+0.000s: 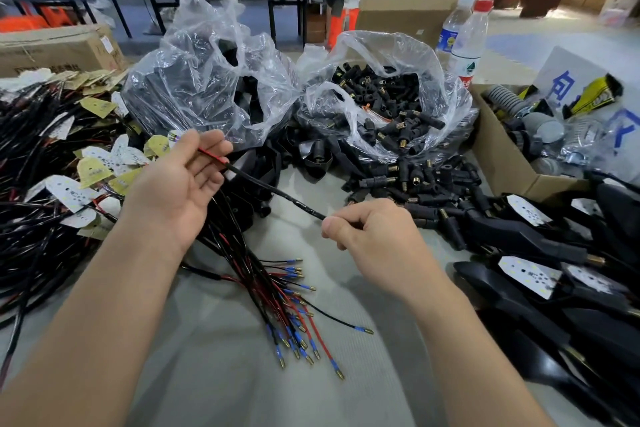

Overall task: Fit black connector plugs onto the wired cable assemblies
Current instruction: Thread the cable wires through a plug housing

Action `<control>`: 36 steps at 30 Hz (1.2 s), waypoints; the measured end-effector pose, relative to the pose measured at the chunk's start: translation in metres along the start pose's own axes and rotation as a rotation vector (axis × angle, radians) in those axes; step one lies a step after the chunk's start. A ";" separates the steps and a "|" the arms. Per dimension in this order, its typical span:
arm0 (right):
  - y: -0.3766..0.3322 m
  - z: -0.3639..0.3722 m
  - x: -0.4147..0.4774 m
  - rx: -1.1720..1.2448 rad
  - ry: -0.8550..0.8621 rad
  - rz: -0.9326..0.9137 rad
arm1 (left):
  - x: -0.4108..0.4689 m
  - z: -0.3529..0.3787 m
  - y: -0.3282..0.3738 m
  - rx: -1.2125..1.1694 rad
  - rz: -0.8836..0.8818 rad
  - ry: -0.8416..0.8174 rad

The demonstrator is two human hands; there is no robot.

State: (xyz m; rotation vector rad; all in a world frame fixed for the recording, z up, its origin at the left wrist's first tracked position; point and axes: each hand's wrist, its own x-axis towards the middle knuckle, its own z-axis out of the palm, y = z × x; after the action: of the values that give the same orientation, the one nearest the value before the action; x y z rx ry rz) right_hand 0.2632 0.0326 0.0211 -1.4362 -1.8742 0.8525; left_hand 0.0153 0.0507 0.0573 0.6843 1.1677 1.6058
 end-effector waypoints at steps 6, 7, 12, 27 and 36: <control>0.002 0.000 -0.002 -0.213 -0.163 0.026 | 0.003 -0.010 0.010 0.018 0.132 0.210; 0.001 -0.002 -0.003 -0.204 -0.233 0.037 | 0.004 -0.010 0.009 0.029 0.126 0.205; -0.006 -0.021 -0.013 0.004 -0.509 0.039 | 0.002 0.001 0.005 0.187 0.064 0.020; -0.025 0.012 -0.010 0.445 -0.369 0.082 | -0.025 0.041 -0.030 0.224 0.069 -0.124; -0.043 0.032 -0.015 0.864 -0.075 0.253 | -0.029 0.045 -0.042 0.207 0.004 -0.200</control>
State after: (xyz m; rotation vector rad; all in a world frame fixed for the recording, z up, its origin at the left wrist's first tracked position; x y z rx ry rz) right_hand 0.2165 0.0051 0.0342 -1.0792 -1.1136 1.5993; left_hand 0.0802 0.0416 0.0382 0.9591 1.1936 1.3956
